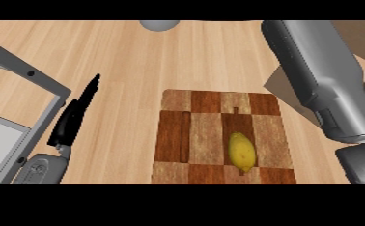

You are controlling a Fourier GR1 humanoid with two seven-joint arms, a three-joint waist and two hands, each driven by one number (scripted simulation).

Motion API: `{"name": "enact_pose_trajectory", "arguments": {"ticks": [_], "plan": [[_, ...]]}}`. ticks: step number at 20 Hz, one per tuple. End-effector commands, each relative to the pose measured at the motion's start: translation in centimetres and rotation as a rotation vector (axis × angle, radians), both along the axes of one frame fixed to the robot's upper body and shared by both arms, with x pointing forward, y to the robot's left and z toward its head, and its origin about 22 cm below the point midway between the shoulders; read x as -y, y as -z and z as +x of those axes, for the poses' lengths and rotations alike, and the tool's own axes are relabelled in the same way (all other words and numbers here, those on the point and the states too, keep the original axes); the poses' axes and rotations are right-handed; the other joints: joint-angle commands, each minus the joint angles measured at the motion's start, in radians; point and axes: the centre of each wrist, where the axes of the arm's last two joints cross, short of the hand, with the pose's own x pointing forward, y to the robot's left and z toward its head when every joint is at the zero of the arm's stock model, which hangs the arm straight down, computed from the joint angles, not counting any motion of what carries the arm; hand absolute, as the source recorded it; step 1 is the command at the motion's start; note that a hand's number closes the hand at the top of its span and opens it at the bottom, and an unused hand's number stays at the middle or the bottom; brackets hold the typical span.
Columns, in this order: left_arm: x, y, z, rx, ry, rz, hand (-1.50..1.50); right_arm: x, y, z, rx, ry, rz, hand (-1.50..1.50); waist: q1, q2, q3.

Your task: Pick the pear from the cutting board and place it in the cardboard box

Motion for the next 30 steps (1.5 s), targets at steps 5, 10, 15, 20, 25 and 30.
{"name": "enact_pose_trajectory", "arguments": {"ticks": [5,10,15,20,25,30], "plan": [[-0.4,0.0,-0.4,-0.009,-0.007,0.004,0.00,6.2,-0.4,-1.2,0.074,0.194,0.037,1.50,-0.022,-0.004,0.001],[-1.9,0.2,-0.7,-0.001,-0.017,-0.002,0.00,8.8,-1.0,-2.0,0.013,0.249,0.059,1.50,-0.014,-0.001,0.000],[-0.5,0.1,-0.5,0.025,-0.009,-0.004,0.00,15.9,1.7,-2.7,-0.084,0.307,0.082,1.50,-0.012,0.001,0.001],[-0.5,-0.4,-0.2,0.018,-0.011,0.006,0.00,19.9,4.5,-3.4,-0.140,0.332,0.446,-1.50,-0.014,0.004,0.002],[-1.0,-0.2,0.0,0.021,-0.004,0.009,0.00,20.3,7.1,-4.6,-0.097,0.168,0.477,-1.50,-0.006,0.003,0.001],[0.6,0.5,-0.2,0.010,0.002,-0.010,0.00,20.2,7.0,-5.0,0.290,0.029,0.502,-1.50,-0.002,0.010,0.003]]}}
